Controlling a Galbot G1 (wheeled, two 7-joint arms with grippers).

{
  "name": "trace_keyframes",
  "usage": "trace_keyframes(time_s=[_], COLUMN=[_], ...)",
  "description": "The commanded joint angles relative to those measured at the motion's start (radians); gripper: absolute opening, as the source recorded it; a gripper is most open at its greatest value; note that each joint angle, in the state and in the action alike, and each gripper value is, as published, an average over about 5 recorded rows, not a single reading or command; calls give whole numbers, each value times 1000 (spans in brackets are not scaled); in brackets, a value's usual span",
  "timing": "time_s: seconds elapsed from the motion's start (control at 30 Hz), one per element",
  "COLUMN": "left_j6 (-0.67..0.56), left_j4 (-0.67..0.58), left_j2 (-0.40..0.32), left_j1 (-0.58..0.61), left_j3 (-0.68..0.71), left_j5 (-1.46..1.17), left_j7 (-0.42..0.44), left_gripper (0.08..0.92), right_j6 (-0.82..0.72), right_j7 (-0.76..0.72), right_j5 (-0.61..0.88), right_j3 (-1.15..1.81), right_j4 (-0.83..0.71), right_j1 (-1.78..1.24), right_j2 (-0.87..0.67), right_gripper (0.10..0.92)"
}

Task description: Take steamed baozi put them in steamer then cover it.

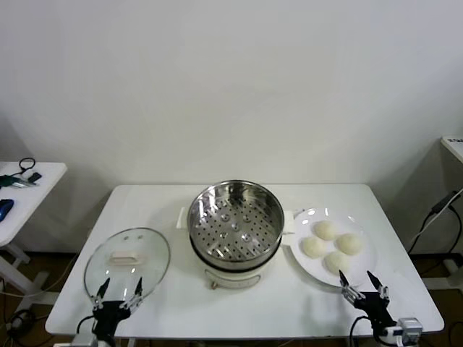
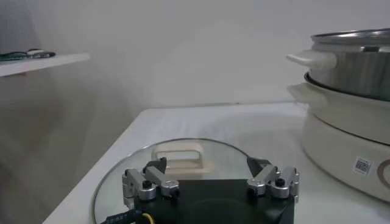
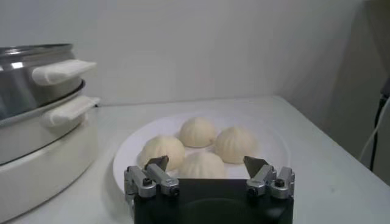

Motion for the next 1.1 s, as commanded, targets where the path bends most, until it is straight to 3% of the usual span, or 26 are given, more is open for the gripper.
trace_keyframes(time_s=[0.03,0.2,0.37,0.57,0.73,0.83,1.1], left_j6=[2,-1,-7,-15,-21,-22,-35], left_j4=[-7,-11,-12,-16,-19,-20,-18], left_j2=[7,13,17,15,14,14,13], left_j1=[-1,-5,-6,-3,1,3,11], left_j3=[0,3,5,6,5,3,9], left_j5=[-2,-3,-4,-4,-3,-2,-4], left_j7=[0,1,1,0,0,0,-2], left_gripper=[823,823,823,823,823,823,823], right_j6=[-162,-276,-370,-177,59,142,115], right_j7=[-6,-86,-303,-760,-1064,-1168,-1216], right_j5=[-10,-25,-101,-301,-439,-454,-384], right_j3=[34,-50,-443,-1013,-1470,-1708,-1965], right_j4=[-1,-99,-258,-453,-614,-703,-832], right_j1=[178,478,879,1367,1799,2022,2171], right_j2=[-86,-277,-561,-754,-738,-668,-472], right_gripper=[823,823,823,823,823,823,823])
